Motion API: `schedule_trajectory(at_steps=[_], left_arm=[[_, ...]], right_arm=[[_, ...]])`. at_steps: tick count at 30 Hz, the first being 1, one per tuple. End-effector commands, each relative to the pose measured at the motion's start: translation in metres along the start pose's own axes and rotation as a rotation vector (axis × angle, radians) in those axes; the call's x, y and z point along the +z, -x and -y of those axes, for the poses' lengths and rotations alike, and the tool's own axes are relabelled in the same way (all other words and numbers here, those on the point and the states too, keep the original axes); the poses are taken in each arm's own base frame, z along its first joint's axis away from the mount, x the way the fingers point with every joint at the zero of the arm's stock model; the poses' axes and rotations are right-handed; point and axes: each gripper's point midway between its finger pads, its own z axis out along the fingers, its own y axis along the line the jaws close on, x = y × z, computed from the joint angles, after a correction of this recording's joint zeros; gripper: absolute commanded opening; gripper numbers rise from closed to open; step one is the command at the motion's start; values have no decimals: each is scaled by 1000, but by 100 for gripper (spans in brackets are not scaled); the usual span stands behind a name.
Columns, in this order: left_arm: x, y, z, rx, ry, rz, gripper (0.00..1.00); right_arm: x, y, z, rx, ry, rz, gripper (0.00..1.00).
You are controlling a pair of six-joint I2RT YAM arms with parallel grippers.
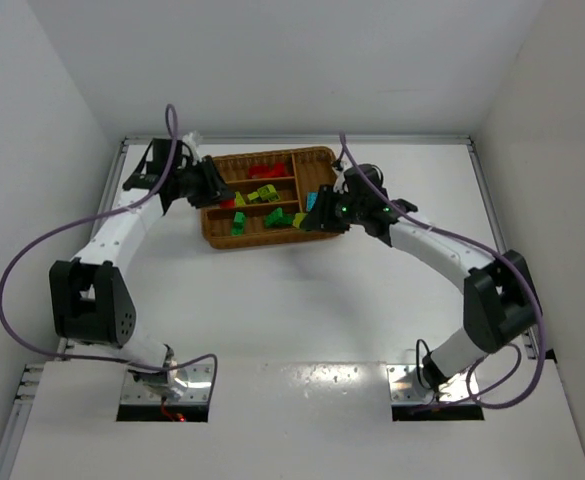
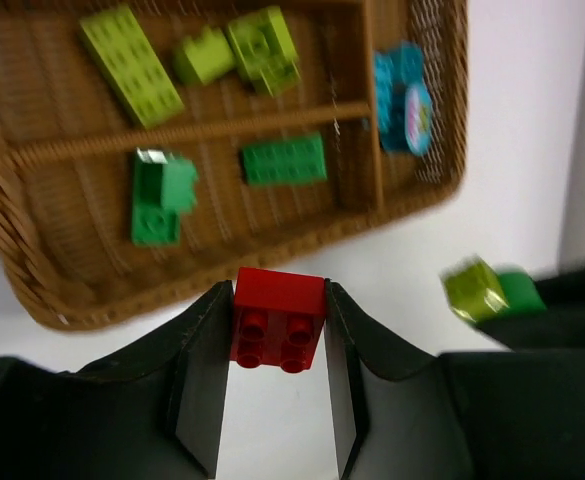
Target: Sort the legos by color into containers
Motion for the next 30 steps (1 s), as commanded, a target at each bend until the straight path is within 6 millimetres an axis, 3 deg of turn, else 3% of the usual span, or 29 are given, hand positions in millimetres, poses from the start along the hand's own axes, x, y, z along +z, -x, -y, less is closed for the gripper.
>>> schedule_trajectory(at_steps=[1,5,6,7,8,9,10,11,15,17,18,20,21,22,24,28,30], left_arm=[[20,35,-18,3,200,108,0],[56,71,-24,32,273,155,0],[58,94,-20,39,288,208,0],[77,95,-33,33,323,192,0],[85,99,-33,39,334,198,0],[86,117,-28,44,339,241,0],[103,116,-40,40,364,226,0],[105,130,-35,44,360,258,0],[136,134,-52,50,401,244,0],[142,148,-49,52,401,261,1],[154,143,-61,57,428,241,5],[157,153,-58,60,426,264,21],[159,154,-59,72,427,263,32],[163,154,-54,78,419,263,54],[163,152,-56,86,425,253,69],[148,149,-38,128,369,220,76],[123,154,-20,156,333,234,76]], right_arm=[[-30,27,8,-43,-107,130,4],[-41,32,10,-79,-144,142,4],[-42,32,13,-87,-160,141,4],[-46,35,13,-102,-172,151,4],[-48,35,15,-99,-190,148,4],[-48,35,16,-116,-191,147,4],[-51,34,16,-115,-194,143,4],[-52,36,16,-127,-204,146,4],[-54,33,21,-132,-224,131,4],[-54,33,21,-132,-224,131,4],[-54,33,21,-132,-224,131,4],[-54,33,21,-132,-224,131,4],[-54,31,22,-130,-228,124,4],[-54,31,22,-130,-228,124,4],[-51,29,24,-128,-234,114,4],[-47,33,15,-130,-195,104,4],[-47,35,5,-134,-151,101,4]])
